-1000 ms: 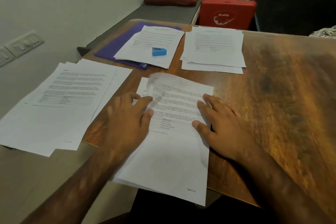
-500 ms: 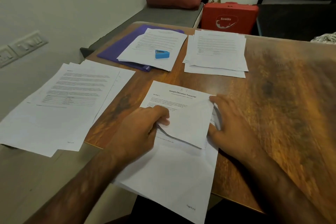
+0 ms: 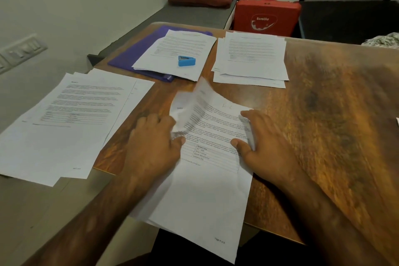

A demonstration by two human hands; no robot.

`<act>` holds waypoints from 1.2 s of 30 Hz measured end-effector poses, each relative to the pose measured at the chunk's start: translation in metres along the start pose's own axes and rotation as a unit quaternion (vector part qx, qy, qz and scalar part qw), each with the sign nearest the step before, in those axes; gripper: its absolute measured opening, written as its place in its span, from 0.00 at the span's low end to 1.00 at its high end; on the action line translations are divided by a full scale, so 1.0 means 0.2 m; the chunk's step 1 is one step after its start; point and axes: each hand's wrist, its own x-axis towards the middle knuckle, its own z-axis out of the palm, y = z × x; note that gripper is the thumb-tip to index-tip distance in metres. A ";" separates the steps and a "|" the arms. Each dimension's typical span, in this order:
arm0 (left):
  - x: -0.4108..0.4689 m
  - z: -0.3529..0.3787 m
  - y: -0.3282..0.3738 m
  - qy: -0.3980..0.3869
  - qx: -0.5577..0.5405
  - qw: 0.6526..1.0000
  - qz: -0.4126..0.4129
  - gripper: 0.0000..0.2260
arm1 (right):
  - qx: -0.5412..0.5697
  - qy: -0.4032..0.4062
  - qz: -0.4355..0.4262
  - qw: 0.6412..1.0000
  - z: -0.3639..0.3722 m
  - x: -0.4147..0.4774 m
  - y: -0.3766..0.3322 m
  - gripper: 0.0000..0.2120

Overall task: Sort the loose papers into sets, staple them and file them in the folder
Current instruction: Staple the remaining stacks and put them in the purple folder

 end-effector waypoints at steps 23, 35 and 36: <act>0.18 0.22 0.99 -0.220 -0.535 0.815 -0.016 0.12 | -0.194 0.025 0.111 0.974 -0.75 -0.43 0.46 0.25; 0.07 0.35 1.32 -0.228 -0.451 0.860 0.068 0.12 | -0.193 -0.187 0.150 0.951 -1.02 -1.13 0.79 0.60; 0.06 0.34 1.32 -0.225 -0.452 0.860 0.067 0.12 | -0.209 -0.196 0.159 0.945 -1.02 -1.16 0.81 0.60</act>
